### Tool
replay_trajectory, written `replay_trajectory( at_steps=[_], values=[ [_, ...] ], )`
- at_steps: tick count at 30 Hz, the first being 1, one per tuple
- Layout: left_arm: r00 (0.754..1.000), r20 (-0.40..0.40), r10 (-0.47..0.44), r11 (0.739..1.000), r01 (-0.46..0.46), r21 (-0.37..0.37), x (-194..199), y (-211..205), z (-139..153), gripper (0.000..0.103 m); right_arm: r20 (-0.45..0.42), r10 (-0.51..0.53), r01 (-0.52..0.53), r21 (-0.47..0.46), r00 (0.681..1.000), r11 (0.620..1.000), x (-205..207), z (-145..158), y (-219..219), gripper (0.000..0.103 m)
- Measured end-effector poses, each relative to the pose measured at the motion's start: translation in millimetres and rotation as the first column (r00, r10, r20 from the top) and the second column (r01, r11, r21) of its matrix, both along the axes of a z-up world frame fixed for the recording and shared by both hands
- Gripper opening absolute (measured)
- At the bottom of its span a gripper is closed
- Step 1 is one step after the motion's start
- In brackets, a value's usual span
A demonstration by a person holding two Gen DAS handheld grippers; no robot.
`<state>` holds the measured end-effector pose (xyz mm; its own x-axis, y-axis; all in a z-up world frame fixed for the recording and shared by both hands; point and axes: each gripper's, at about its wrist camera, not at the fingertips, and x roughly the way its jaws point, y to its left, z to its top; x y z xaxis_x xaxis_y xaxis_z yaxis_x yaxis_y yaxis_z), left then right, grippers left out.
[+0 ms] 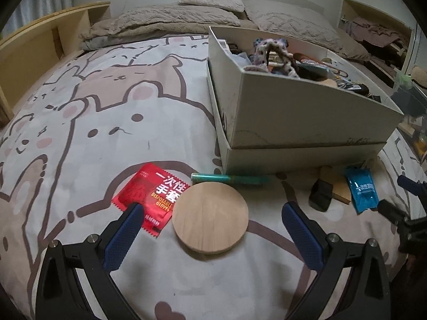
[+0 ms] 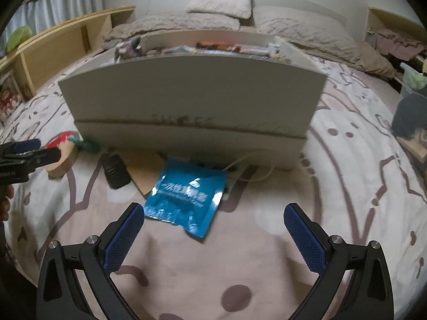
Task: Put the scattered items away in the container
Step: 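Lower the left tool onto the round wooden coaster while the right tool approaches the blue packet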
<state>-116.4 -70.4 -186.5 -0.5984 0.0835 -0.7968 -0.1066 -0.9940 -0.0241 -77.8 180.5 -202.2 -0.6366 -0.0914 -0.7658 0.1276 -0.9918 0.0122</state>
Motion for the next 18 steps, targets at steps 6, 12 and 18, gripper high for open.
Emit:
replay_trajectory(
  at_steps=[6,12,18],
  values=[
    [1.0,0.003,-0.015,1.0,0.015,-0.02,-9.3,3.6,-15.5,0.103,0.018,0.029,-0.029,-0.008,0.999,1.0,-0.7,-11.1,-10.1,0.103],
    [0.999,0.043,-0.022,1.0,0.023,-0.011,-15.5,2.0,-30.4,0.103,0.041,0.027,-0.027,-0.007,0.999,1.0,-1.2,-21.5,-10.6,0.103],
    [0.998,0.045,-0.039,0.998,0.042,-0.052,-13.5,7.0,-36.1,0.103,0.002,0.047,-0.047,0.041,0.999,0.998,5.7,-26.7,-16.7,0.103]
  ],
)
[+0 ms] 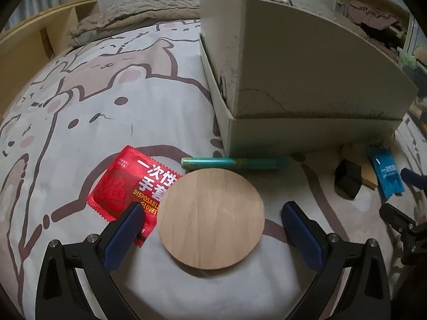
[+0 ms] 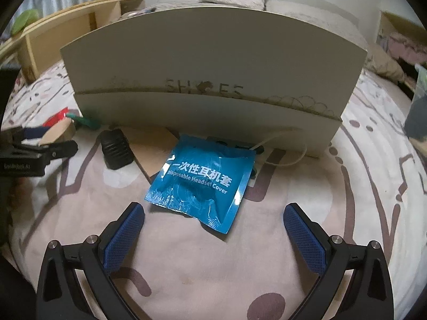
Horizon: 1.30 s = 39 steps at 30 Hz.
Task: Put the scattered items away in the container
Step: 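Lower the left tool onto the round wooden coaster while the right tool approaches the blue packet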
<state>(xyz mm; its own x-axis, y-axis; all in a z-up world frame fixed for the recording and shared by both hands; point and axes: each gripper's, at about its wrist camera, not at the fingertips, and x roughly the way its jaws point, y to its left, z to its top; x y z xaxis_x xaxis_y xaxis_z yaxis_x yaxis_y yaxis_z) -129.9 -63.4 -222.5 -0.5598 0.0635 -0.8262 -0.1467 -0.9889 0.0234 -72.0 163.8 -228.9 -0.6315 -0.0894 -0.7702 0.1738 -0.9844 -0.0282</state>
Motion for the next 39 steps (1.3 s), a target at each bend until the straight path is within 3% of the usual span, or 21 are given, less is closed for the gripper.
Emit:
replay_trajectory(
  at_steps=[6,10,14,26,29,31,36,39],
  values=[
    [1.0,0.016,0.004,1.0,-0.003,-0.007,1.3,-0.7,-1.4,0.103,-0.034,0.01,-0.01,0.008,0.999,1.0,5.1,0.2,-3.6,0.103],
    [1.0,0.0,0.014,0.999,-0.014,-0.045,4.1,4.5,-3.3,0.103,-0.035,-0.021,0.019,-0.041,0.999,0.999,-0.9,0.6,-1.9,0.103],
    [1.0,0.006,0.031,0.999,-0.03,-0.017,4.8,0.7,-2.2,0.103,-0.042,-0.063,0.06,-0.068,0.997,0.996,-4.6,1.0,0.7,0.103],
    [1.0,-0.002,0.007,1.0,-0.007,0.02,12.3,2.7,1.5,0.102,-0.087,-0.31,0.296,-0.144,0.947,0.944,10.7,4.6,23.7,0.103],
    [1.0,-0.009,-0.012,1.0,0.012,0.017,15.6,8.5,3.3,0.093,-0.098,-0.335,0.317,-0.16,0.937,0.935,-8.5,-1.9,39.7,0.103],
    [1.0,-0.011,-0.018,1.0,0.018,0.014,17.2,10.3,4.0,0.091,-0.097,-0.329,0.31,-0.166,0.939,0.936,-6.4,0.5,38.5,0.103],
    [0.999,-0.011,-0.033,0.998,0.033,0.051,20.1,7.8,7.3,0.074,-0.069,-0.311,0.294,-0.188,0.948,0.937,-9.4,1.9,50.3,0.103],
    [0.998,-0.009,-0.06,0.996,0.061,0.059,22.2,11.2,8.0,0.073,-0.037,-0.31,0.298,-0.191,0.95,0.935,-13.8,3.6,49.4,0.103]
  ],
)
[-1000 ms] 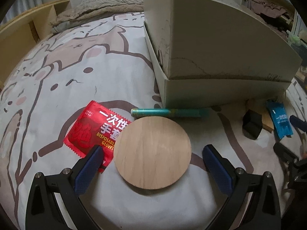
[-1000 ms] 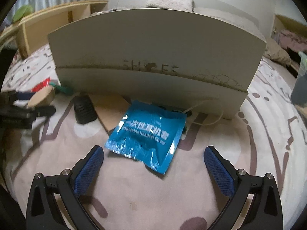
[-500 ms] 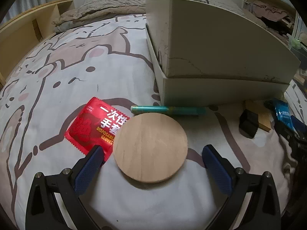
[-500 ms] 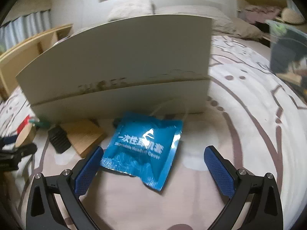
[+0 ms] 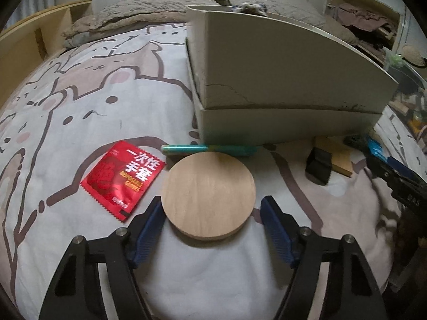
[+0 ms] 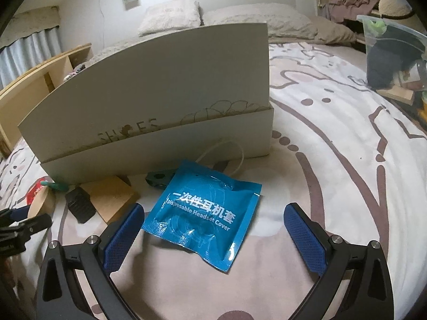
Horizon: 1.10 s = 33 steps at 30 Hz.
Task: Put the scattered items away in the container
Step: 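Lower the left tool onto the round wooden coaster while the right tool approaches the blue packet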
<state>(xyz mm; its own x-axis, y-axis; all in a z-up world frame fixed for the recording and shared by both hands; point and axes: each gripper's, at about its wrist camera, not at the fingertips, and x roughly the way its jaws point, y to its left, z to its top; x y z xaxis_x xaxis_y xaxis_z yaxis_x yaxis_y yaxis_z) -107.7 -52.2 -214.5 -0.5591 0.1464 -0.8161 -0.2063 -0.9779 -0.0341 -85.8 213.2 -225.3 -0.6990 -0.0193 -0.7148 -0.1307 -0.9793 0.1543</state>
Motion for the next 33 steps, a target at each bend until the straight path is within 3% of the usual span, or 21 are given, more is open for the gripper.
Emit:
replay_trajectory(
  at_steps=[8,17,19,23,26,28,33],
  values=[
    [0.995,-0.018,-0.099,0.995,0.099,-0.017,9.6,22.5,2.2,0.07,0.045,-0.051,0.057,-0.145,0.998,0.988,-7.8,1.1,6.7,0.103],
    [0.992,-0.04,-0.123,0.992,0.122,-0.039,16.9,34.9,4.9,0.07,0.002,-0.041,0.041,-0.122,0.999,0.992,-5.6,-6.4,-3.4,0.103],
    [0.993,-0.037,-0.109,0.994,0.108,-0.033,14.5,33.9,4.6,0.07,-0.01,-0.049,0.047,-0.134,0.999,0.99,-2.8,-7.0,-1.2,0.1],
    [0.996,-0.048,-0.078,0.997,0.077,-0.032,9.6,35.2,4.1,0.07,-0.023,-0.053,0.05,-0.122,0.998,0.991,-0.6,-6.0,-2.2,0.082],
    [0.996,-0.059,-0.067,0.997,0.064,-0.049,9.6,37.4,2.0,0.078,-0.03,-0.029,0.025,-0.116,0.999,0.993,0.8,-5.4,-5.7,0.075],
    [0.996,-0.065,-0.055,0.997,0.052,-0.054,9.9,37.3,1.0,0.083,-0.037,-0.015,0.011,-0.109,0.999,0.994,2.0,-4.6,-9.1,0.074],
    [0.998,-0.064,-0.011,0.999,0.009,-0.034,4.8,32.9,-1.0,0.083,-0.054,0.01,-0.016,-0.124,0.998,0.992,4.2,-3.0,-8.0,0.071]
  ],
)
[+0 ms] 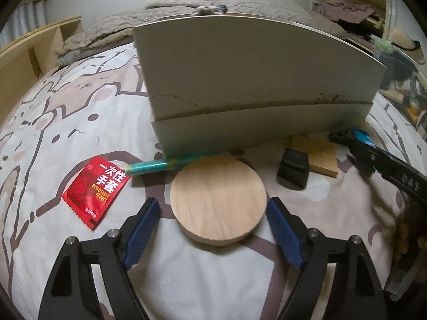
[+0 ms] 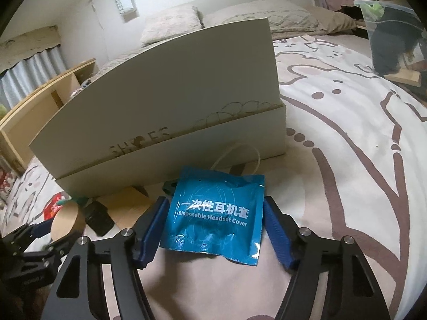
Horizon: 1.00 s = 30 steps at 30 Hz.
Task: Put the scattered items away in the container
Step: 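Close the left tool on the wooden coaster while the right tool grasps the blue packet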
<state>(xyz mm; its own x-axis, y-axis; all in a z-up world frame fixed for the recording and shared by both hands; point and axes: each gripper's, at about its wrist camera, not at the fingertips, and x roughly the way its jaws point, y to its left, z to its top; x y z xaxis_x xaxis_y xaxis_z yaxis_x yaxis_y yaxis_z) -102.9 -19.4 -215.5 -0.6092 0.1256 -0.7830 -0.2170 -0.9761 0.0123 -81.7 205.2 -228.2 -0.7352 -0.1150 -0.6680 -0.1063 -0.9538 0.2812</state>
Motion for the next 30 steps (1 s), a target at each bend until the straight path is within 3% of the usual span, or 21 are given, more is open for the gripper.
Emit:
replay_trajectory(
  at_steps=[10,14,25,30],
  values=[
    [1.0,0.002,0.021,0.999,-0.021,0.028,-6.4,-2.0,-1.2,0.082,0.004,0.008,-0.008,0.014,1.0,1.0,-2.3,-0.1,-0.3,0.071],
    [1.0,-0.001,0.014,0.999,-0.014,0.032,-6.7,1.5,-0.2,0.072,0.009,0.016,-0.016,0.056,1.0,0.998,-2.1,0.1,-5.2,0.071],
    [1.0,-0.017,0.026,1.0,-0.026,-0.003,-2.5,7.8,-0.7,0.068,0.008,0.027,-0.027,0.087,1.0,0.996,1.2,1.3,-7.3,0.056],
    [0.999,-0.01,0.043,0.999,-0.043,0.015,-0.4,5.3,0.8,0.068,0.008,0.04,-0.041,0.087,0.999,0.995,4.4,3.4,-8.1,0.052]
  ],
)
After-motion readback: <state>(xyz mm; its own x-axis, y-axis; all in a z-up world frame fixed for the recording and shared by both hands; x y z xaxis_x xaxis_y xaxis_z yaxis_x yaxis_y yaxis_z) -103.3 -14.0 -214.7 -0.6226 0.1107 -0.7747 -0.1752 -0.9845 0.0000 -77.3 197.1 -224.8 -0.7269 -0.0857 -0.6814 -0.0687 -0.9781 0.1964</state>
